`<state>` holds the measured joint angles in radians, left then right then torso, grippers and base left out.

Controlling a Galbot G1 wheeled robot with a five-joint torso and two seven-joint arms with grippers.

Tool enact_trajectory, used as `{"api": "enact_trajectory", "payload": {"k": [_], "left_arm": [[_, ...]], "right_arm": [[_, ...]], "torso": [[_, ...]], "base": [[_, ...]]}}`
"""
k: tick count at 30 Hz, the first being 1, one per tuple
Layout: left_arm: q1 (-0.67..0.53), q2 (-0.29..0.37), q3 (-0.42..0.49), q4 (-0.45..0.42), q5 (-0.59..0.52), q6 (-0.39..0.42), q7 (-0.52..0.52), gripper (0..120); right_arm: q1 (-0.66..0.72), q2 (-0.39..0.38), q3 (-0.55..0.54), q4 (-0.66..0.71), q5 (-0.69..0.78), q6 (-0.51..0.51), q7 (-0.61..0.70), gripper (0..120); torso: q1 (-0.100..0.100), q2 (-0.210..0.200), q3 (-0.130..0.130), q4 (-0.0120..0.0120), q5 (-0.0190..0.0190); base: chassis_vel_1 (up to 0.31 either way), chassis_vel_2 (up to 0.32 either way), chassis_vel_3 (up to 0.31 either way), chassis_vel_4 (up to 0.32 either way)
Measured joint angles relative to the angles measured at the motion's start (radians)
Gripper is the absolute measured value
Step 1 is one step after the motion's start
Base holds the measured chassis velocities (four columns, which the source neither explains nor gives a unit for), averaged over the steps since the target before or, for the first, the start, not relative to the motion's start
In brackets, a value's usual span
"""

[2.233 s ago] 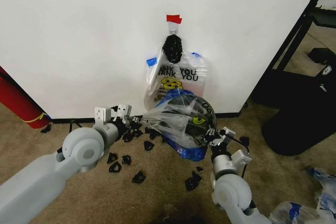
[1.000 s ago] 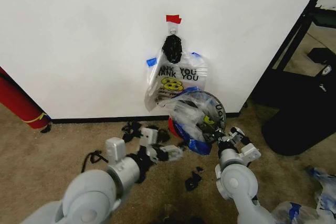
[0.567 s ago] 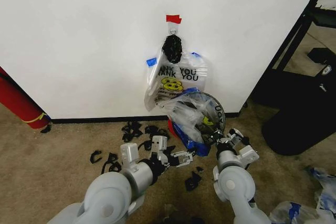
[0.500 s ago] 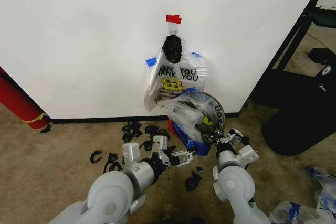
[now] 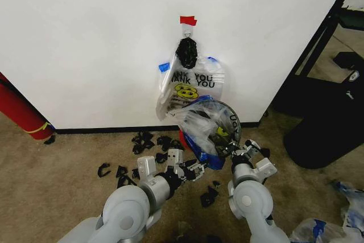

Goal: Pick up the garbage bag from the wall and place it over the trash bin.

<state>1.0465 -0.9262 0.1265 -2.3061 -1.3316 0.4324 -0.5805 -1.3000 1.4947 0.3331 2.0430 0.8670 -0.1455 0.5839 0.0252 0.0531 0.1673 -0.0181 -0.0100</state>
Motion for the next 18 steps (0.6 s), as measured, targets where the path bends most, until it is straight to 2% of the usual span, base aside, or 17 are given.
{"api": "enact_trajectory", "payload": {"k": [1, 7, 9, 18], "left_arm": [[0.000, 0.000, 0.000, 0.000, 0.000, 0.000, 0.000, 31], [0.005, 0.003, 0.003, -0.002, 0.004, 0.000, 0.001, 5], [0.004, 0.003, 0.004, -0.003, 0.005, 0.000, 0.001, 1], [0.023, 0.016, -0.004, -0.008, 0.012, 0.000, 0.010, 0]], "right_arm": [[0.000, 0.000, 0.000, 0.000, 0.000, 0.000, 0.000, 0], [0.000, 0.002, 0.003, -0.004, 0.000, 0.001, 0.002, 0], [-0.001, 0.002, 0.003, -0.004, -0.001, 0.001, 0.003, 0], [0.003, 0.002, 0.018, 0.000, 0.030, 0.001, 0.021, 0]], "torso": [[0.000, 0.000, 0.000, 0.0000, 0.0000], [0.000, 0.000, 0.000, 0.0000, 0.0000], [0.000, 0.000, 0.000, 0.0000, 0.0000], [0.000, 0.000, 0.000, -0.0001, 0.0000]], "base": [[0.000, 0.000, 0.000, 0.000], [0.000, 0.000, 0.000, 0.000], [0.000, 0.000, 0.000, 0.000], [0.000, 0.000, 0.000, 0.000]]}}
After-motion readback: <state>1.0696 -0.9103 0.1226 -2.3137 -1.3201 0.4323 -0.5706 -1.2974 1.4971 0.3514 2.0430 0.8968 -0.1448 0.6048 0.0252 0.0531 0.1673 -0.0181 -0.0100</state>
